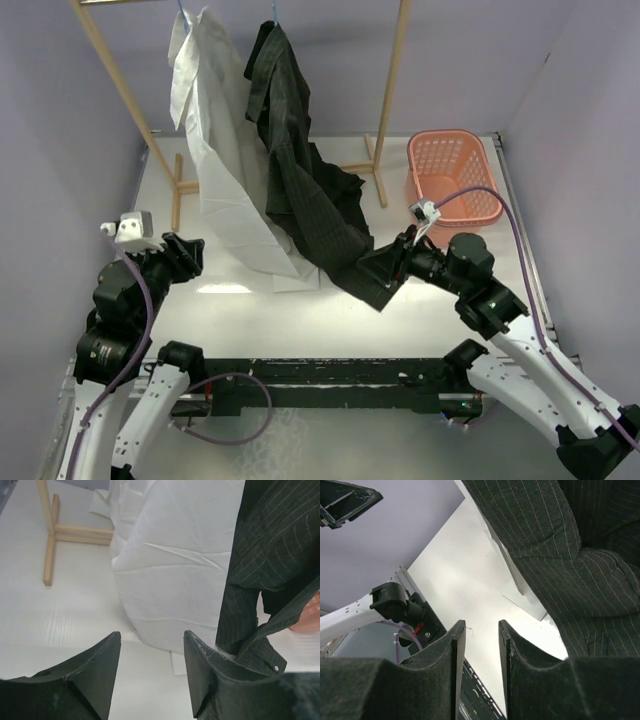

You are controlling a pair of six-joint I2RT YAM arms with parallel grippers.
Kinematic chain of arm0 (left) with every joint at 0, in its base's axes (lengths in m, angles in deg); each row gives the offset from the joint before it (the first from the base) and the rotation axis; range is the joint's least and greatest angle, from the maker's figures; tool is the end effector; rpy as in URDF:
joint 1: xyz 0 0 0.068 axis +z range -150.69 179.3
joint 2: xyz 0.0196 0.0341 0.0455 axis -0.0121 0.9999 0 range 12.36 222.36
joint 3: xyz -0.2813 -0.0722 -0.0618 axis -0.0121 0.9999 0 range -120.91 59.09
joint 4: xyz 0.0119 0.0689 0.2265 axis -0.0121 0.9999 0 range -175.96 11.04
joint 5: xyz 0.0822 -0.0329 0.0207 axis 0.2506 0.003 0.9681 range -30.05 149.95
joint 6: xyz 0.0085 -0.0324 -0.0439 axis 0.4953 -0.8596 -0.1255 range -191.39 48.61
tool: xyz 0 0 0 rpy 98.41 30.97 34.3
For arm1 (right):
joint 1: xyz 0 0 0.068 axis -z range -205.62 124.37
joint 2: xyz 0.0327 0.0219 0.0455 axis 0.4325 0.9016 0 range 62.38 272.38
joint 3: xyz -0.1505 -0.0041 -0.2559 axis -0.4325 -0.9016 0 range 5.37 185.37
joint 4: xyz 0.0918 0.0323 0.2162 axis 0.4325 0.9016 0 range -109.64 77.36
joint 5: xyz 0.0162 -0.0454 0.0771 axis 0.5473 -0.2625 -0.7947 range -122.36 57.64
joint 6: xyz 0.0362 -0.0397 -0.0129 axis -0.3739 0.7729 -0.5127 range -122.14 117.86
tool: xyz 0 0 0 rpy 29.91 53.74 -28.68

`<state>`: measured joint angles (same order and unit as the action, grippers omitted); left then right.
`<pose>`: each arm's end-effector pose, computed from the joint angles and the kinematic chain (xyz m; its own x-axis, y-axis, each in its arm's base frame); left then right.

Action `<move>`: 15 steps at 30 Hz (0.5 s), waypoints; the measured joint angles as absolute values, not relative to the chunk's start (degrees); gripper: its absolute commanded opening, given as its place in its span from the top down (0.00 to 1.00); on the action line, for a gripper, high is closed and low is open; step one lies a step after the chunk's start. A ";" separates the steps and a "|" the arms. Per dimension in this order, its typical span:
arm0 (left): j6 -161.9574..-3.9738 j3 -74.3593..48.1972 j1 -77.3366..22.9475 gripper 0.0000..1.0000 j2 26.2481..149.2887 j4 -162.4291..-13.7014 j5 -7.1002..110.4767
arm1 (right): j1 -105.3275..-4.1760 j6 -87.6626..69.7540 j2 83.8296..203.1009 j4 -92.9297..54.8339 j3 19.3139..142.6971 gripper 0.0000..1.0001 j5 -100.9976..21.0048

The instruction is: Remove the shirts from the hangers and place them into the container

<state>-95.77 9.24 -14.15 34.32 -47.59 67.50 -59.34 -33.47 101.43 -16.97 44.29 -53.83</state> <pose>0.0272 -0.0015 0.3567 -0.2044 -0.3719 -0.9055 0.0225 0.9230 -0.3841 0.0951 0.0800 0.3497 -0.4614 0.2738 -0.8439 -0.6799 0.5020 0.5346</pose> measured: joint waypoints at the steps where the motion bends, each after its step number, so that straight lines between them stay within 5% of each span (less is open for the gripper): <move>1: -95.90 9.22 -14.15 0.39 35.00 -47.53 67.57 | -59.34 -33.38 101.52 -16.94 44.29 0.62 -53.87; 7: -93.67 10.36 -14.08 0.37 30.69 -48.03 65.34 | -59.34 -29.73 106.87 -12.33 49.12 0.69 -54.53; 15: -90.04 11.04 -13.84 0.35 30.25 -49.52 60.35 | -61.42 -20.44 127.00 3.23 82.17 0.62 -50.07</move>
